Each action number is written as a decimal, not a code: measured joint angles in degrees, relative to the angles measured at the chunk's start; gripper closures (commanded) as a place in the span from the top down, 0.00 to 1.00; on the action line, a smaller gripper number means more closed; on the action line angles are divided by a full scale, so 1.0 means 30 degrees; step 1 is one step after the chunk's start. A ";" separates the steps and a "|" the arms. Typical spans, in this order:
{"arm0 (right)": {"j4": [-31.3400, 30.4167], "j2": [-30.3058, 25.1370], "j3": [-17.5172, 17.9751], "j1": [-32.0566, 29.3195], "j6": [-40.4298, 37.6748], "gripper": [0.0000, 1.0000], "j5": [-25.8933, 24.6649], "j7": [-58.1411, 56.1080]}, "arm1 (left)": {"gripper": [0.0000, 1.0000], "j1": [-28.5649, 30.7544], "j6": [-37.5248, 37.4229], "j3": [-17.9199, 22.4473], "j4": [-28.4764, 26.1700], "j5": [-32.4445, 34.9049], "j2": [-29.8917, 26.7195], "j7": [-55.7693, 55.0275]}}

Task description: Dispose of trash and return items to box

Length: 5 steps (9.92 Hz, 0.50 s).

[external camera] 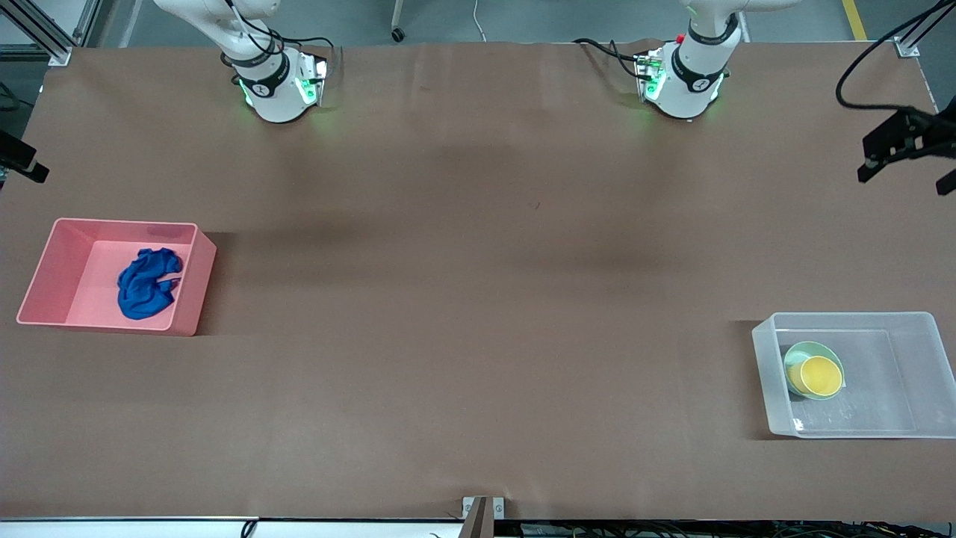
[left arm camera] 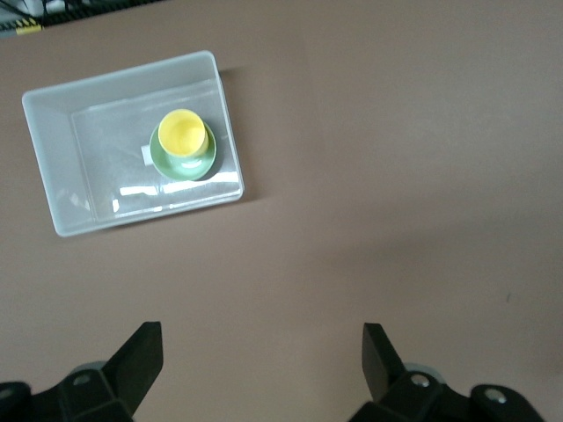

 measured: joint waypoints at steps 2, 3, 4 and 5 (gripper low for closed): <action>0.0000 0.0000 -0.0001 -0.0001 0.0000 1.00 0.0000 0.0000 | 1.00 0.0001 -0.0195 0.0215 0.0000 0.0000 0.0086 -0.0951; 0.0000 0.0000 -0.0001 -0.0001 0.0000 1.00 0.0000 0.0000 | 1.00 -0.0046 -0.0192 0.0159 -0.0029 0.0033 0.0145 -0.1439; -0.0001 0.0000 -0.0002 -0.0001 0.0000 1.00 0.0000 0.0000 | 1.00 -0.0061 -0.0189 -0.0001 -0.0109 0.0077 0.0182 -0.1717; 0.0000 0.0000 -0.0001 -0.0001 0.0000 1.00 0.0000 0.0000 | 1.00 -0.0062 -0.0187 -0.0288 -0.0238 0.0199 0.0196 -0.2203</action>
